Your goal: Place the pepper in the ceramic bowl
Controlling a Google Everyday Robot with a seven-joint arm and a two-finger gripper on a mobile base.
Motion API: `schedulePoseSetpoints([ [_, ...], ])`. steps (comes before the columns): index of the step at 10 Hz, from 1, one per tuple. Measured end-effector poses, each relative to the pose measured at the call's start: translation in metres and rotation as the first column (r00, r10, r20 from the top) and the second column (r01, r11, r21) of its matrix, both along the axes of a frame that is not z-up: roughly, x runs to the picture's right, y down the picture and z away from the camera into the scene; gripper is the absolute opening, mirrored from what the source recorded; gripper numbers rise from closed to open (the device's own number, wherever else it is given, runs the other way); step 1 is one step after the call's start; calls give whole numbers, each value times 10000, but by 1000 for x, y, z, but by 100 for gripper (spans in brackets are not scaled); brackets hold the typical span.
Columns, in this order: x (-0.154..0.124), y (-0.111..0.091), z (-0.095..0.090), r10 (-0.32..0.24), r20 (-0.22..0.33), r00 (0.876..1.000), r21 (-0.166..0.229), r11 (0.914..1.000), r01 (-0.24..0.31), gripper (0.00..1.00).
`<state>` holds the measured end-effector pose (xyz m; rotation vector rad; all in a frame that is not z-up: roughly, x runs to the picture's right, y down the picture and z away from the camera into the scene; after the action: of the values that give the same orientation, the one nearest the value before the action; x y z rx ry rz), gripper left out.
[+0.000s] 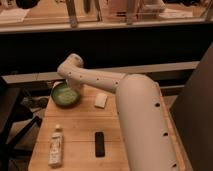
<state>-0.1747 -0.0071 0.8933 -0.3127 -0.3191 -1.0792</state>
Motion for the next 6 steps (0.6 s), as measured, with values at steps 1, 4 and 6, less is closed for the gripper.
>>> schedulePoseSetpoints([
  [1,-15,-5,-4,-86,463,9989,148,9999,79,0],
  [4,-33,-11,-7,-246,1288,9914,192,9996,223,0],
  [6,-47,-7,-4,-276,1784,9836,-91,9995,297,0],
])
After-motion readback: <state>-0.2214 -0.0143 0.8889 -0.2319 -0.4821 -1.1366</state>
